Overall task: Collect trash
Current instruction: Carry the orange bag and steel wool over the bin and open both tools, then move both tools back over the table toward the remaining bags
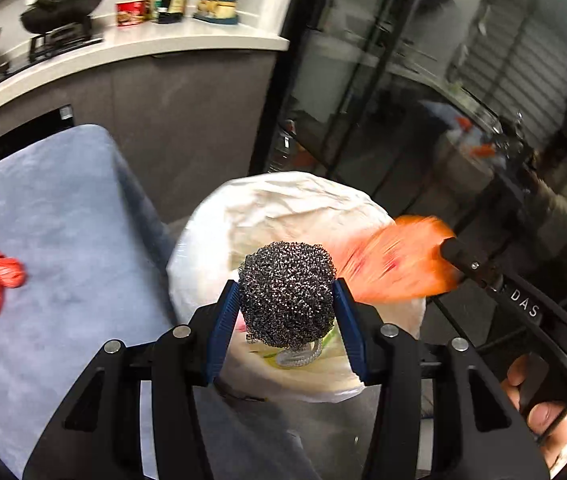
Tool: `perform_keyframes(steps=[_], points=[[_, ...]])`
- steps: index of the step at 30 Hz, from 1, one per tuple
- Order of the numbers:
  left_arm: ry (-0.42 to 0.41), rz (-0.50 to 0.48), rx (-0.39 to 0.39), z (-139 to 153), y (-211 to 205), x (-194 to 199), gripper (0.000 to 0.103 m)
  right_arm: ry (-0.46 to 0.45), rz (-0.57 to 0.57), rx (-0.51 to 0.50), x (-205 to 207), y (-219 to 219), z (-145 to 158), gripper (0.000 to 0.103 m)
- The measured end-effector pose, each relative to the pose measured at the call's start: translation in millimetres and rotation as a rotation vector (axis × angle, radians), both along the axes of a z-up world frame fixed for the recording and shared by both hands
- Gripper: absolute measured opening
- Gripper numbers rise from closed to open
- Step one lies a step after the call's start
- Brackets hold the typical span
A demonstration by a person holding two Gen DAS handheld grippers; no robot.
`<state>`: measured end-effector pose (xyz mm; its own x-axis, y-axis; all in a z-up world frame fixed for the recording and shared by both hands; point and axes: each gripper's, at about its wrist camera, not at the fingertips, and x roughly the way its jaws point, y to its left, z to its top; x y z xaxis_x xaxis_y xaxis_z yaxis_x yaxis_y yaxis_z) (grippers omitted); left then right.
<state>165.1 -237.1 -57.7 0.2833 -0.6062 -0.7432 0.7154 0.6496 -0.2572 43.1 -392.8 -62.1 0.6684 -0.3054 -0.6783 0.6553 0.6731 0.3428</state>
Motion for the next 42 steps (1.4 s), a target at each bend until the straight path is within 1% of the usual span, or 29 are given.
perform_keyframes(steps=[2, 5, 6, 7, 8, 9, 12, 15, 19, 24, 26, 29, 34, 39, 42], points=[[0.004, -0.017, 0.000, -5.5, -10.8, -2.8, 0.046, 0.002, -0.007, 0.007, -1.9, -4.7, -4.3, 0.021], [0.034, -0.034, -0.001, -12.9, -23.9, -2.7, 0.047, 0.005, -0.018, 0.015, -3.2, -7.4, -8.0, 0.021], [0.041, -0.036, -0.003, -13.8, -25.4, -1.8, 0.049, 0.001, -0.021, 0.017, -4.5, -8.5, -8.1, 0.021], [0.047, -0.039, -0.002, -15.4, -28.2, -1.9, 0.055, -0.003, -0.024, 0.019, -5.7, -9.7, -8.0, 0.022], [0.043, -0.037, -0.002, -15.1, -30.2, -3.1, 0.059, -0.008, -0.027, 0.022, -7.0, -10.4, -7.5, 0.026], [0.027, -0.031, -0.005, -13.3, -31.1, -4.0, 0.067, -0.014, -0.031, 0.024, -7.8, -10.5, -6.8, 0.028], [-0.008, -0.023, -0.020, -6.3, -30.2, -6.2, 0.079, -0.033, -0.040, 0.020, -12.1, -9.9, -3.0, 0.034], [-0.018, -0.012, -0.039, 0.2, -27.0, -2.6, 0.080, -0.049, -0.042, 0.019, -15.2, -8.5, 1.6, 0.037], [-0.016, 0.042, -0.068, 7.7, -10.0, 7.0, 0.084, -0.071, -0.032, 0.016, -14.4, -3.2, 8.2, 0.041], [-0.042, 0.115, -0.090, 19.6, 22.3, 18.0, 0.085, -0.090, 0.016, 0.024, -5.6, 12.2, 16.4, 0.042], [-0.064, 0.150, -0.086, 24.2, 35.7, 21.7, 0.088, -0.101, 0.046, 0.038, 0.6, 22.1, 18.9, 0.042], [-0.090, 0.207, -0.079, 29.4, 61.8, 27.9, 0.088, -0.108, 0.091, 0.057, 11.6, 37.4, 21.2, 0.043], [-0.115, 0.305, -0.056, 34.3, 107.8, 42.0, 0.090, -0.117, 0.204, 0.071, 39.0, 81.4, 27.7, 0.047], [-0.116, 0.402, -0.046, 36.6, 158.3, 58.8, 0.091, -0.110, 0.331, 0.070, 73.9, 132.0, 33.8, 0.047], [-0.115, 0.474, -0.035, 35.6, 196.0, 73.1, 0.091, -0.100, 0.403, 0.065, 95.1, 163.7, 34.4, 0.048]])
